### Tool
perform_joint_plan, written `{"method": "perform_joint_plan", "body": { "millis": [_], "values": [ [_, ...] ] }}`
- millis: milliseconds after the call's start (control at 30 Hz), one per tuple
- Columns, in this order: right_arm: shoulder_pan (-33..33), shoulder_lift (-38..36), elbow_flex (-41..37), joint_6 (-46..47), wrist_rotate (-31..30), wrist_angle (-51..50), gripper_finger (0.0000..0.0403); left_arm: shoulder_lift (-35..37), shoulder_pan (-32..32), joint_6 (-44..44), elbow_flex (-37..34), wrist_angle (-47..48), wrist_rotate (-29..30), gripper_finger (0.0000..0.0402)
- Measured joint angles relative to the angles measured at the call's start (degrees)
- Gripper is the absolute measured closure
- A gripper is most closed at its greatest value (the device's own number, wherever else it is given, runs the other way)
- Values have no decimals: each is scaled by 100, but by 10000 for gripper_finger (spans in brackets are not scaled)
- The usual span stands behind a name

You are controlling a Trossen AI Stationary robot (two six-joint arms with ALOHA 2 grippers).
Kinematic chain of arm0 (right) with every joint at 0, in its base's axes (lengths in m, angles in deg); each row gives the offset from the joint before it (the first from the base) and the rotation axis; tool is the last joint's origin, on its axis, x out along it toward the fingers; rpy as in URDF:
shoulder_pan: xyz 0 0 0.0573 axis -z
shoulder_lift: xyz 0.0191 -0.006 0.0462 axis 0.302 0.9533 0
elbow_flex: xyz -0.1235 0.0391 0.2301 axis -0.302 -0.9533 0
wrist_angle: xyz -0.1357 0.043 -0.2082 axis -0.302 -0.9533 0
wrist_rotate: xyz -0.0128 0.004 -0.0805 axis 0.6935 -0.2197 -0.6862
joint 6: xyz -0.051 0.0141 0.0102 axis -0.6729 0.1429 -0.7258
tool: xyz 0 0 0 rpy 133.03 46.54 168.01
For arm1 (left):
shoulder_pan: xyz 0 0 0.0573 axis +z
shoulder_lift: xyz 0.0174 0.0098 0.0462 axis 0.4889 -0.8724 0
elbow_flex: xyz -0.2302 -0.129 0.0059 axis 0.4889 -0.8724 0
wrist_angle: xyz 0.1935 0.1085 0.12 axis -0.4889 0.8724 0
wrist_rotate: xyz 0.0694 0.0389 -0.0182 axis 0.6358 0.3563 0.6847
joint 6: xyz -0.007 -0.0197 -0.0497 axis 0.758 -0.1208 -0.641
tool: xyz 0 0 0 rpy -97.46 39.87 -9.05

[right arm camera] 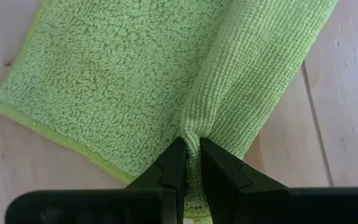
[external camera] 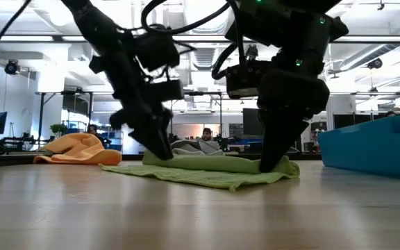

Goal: Roll microfiber towels into tight, uniform cylinder then place into a basket
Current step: Roll the green towel

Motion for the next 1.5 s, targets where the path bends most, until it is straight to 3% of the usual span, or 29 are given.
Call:
{"method": "perform_joint_plan", "body": {
  "millis": [933, 1033, 1300, 1500],
  "values": [
    [1, 4, -9, -391, 196, -33, 358, -107, 13, 31, -83, -13, -63, 306],
    [17, 7, 8, -391, 356, -37, 332, -109, 13, 31, -78, -11, -68, 306],
    [7, -20, 55, -367, 446, -137, 201, -101, 15, 147, -77, -8, -74, 306],
    [-37, -378, 603, -236, 488, -977, 171, 41, 15, 450, 89, 530, -78, 306]
  ]
}}
